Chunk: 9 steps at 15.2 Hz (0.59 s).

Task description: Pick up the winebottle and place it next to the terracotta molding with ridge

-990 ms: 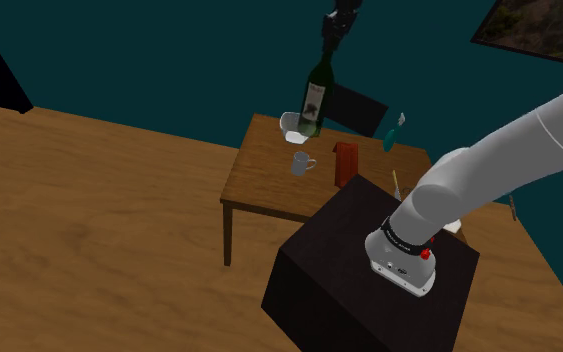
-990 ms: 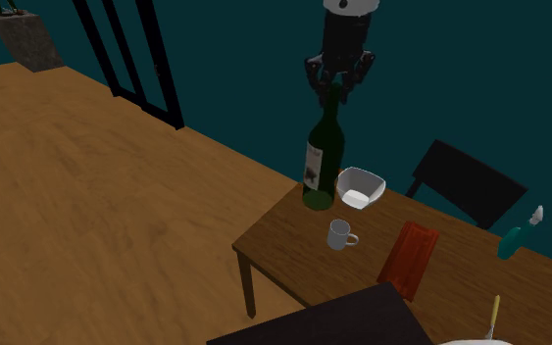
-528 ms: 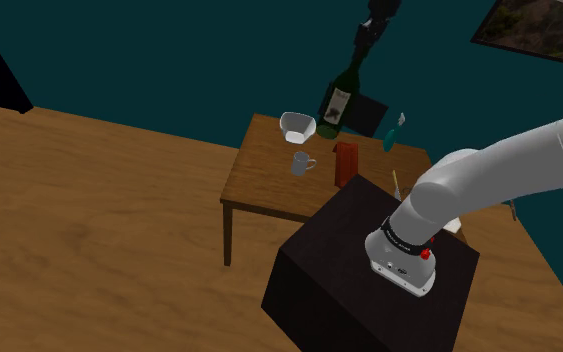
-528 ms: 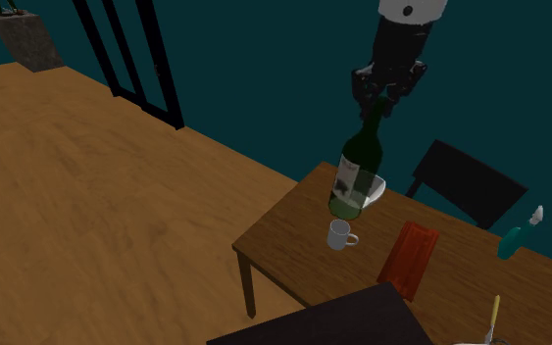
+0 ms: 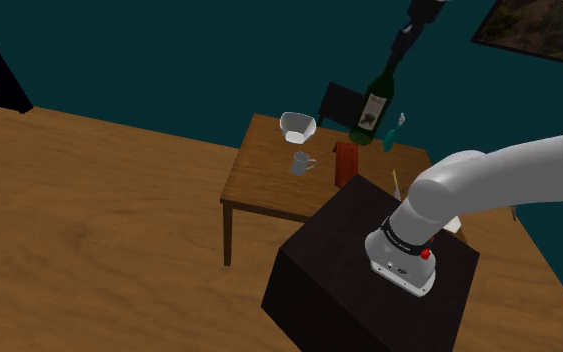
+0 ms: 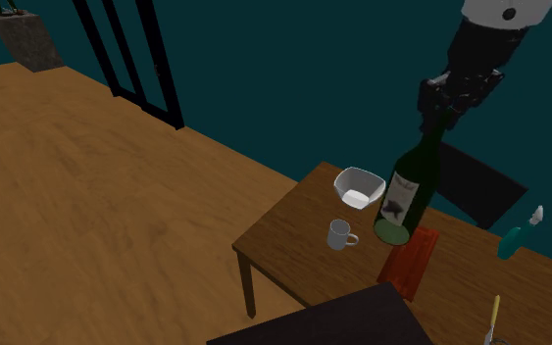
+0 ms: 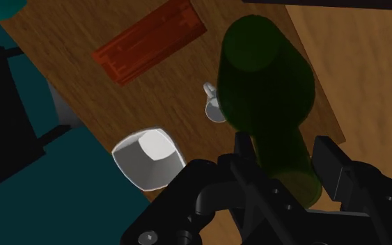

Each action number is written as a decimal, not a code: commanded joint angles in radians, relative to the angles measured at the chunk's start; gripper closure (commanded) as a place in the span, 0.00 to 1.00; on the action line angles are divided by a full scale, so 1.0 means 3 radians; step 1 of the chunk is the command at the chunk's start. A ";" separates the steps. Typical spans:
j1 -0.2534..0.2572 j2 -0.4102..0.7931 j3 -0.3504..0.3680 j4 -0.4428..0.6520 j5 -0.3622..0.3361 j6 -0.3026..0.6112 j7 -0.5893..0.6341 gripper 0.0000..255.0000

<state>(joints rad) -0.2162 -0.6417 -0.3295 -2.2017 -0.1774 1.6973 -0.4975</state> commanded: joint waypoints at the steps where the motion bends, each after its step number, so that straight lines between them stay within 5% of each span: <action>1: -0.0060 -0.0106 -0.0094 -0.0043 -0.0069 -0.0046 -0.0131 1.00; 9: -0.0274 -0.0306 -0.0570 0.0007 -0.0362 -0.0198 -0.0726 1.00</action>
<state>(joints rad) -0.2880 -0.7253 -0.4747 -2.2026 -0.2705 1.6429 -0.6833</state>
